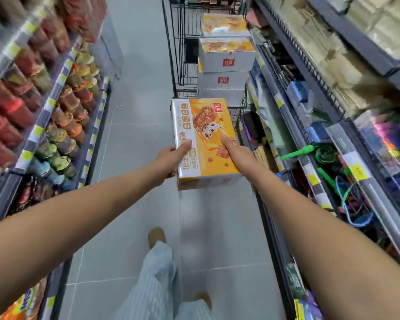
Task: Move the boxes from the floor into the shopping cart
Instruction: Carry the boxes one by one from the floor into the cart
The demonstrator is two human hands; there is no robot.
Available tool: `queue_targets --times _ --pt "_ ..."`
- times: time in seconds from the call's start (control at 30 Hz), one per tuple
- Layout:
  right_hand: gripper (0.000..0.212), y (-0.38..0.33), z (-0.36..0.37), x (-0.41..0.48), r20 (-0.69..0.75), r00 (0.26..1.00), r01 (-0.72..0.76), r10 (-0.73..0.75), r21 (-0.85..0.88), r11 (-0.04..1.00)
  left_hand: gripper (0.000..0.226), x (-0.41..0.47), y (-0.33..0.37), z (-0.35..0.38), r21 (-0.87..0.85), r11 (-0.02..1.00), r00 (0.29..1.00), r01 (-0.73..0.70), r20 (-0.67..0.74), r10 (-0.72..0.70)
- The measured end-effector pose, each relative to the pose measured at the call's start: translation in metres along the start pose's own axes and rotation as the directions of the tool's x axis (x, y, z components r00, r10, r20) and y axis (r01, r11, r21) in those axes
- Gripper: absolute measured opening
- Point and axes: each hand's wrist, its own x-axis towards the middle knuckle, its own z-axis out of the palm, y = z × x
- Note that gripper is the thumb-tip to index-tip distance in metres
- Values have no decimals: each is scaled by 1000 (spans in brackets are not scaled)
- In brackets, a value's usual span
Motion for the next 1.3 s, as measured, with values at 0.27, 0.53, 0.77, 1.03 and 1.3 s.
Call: queue_targets --times 0.27,0.53,0.77,1.03,1.3 --pt "53 -109 11 111 -15 1000 14 -14 17 1000 50 118 84 -61 -76 997 1000 -8 -29 5" --pt "93 -204 17 213 -190 978 -16 80 319 948 43 236 189 -111 -103 993 990 -49 127 62" --pt "54 -241 -2 292 -346 901 27 262 648 762 23 321 269 -88 -4 980 972 -197 128 196" --pt "80 -251 -57 410 -359 832 -54 424 706 706 57 428 340 -45 89 967 955 -239 202 218" --pt "64 -261 -64 430 -241 875 -163 419 668 726 62 496 354 -31 296 917 956 -269 200 216"
